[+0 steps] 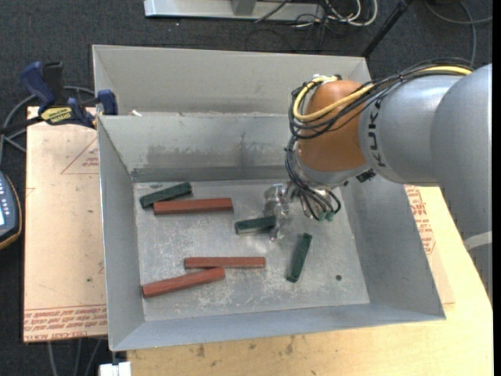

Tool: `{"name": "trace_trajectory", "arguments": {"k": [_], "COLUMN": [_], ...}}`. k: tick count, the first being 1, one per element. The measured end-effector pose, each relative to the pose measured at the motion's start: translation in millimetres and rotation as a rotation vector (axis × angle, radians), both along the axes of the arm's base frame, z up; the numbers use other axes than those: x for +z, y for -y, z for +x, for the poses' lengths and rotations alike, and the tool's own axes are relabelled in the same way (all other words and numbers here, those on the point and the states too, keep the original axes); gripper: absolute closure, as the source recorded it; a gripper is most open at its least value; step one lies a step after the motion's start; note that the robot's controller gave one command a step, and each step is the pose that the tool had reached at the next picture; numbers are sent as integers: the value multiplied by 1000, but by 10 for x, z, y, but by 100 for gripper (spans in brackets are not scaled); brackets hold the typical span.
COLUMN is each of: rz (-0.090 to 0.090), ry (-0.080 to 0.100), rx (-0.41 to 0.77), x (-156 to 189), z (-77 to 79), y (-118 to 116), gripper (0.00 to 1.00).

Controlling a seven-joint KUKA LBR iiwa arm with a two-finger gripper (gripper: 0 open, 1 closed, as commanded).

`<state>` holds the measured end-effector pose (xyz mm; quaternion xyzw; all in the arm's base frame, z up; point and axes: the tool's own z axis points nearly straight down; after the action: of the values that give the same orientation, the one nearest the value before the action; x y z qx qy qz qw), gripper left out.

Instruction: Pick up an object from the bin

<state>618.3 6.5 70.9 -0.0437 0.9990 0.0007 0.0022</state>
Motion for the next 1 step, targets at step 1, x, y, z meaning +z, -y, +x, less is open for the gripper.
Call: {"name": "trace_trajectory", "arguments": {"k": [1], "rz": [-2], "ry": [7], "rx": [117], "x": [1547], "z": [-195], "y": [224], "gripper": [100]}}
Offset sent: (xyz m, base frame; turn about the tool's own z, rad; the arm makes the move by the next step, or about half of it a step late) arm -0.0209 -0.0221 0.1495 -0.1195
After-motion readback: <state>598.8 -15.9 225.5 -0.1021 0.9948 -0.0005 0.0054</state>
